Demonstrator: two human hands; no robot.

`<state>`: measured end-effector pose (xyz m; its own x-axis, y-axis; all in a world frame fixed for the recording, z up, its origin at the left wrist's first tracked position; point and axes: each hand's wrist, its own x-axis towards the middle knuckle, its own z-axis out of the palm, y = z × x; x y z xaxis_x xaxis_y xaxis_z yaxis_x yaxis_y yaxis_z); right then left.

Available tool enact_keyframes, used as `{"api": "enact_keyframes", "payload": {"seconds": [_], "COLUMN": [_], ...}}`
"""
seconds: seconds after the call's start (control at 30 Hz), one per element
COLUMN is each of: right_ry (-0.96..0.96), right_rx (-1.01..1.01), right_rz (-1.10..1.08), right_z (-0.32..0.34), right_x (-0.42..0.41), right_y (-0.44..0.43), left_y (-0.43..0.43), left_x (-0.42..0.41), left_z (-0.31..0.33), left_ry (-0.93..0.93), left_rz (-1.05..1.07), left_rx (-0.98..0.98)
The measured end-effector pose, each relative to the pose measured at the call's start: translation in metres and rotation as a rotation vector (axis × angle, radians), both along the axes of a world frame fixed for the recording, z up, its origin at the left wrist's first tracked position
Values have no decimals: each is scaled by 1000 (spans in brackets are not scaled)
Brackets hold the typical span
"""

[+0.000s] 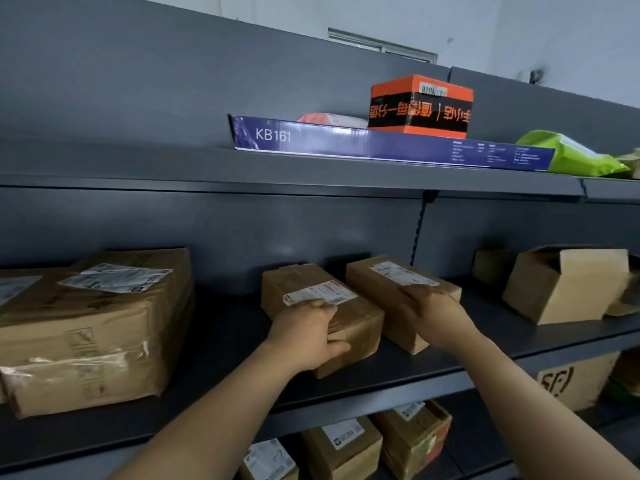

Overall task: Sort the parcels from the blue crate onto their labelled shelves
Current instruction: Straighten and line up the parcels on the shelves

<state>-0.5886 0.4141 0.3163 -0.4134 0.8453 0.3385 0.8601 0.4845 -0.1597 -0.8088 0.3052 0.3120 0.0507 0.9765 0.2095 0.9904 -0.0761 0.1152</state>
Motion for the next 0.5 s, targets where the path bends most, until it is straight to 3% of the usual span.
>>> {"api": "enact_keyframes", "payload": {"seconds": [0.5], "right_ry": [-15], "right_rx": [2], "right_rz": [176], "right_z": [1], "right_x": [-68], "right_y": [-29], "left_y": [-56], "left_x": [-86], "left_z": [25], "left_ry": [10], "left_rz": [204], "left_rx": [-211]}}
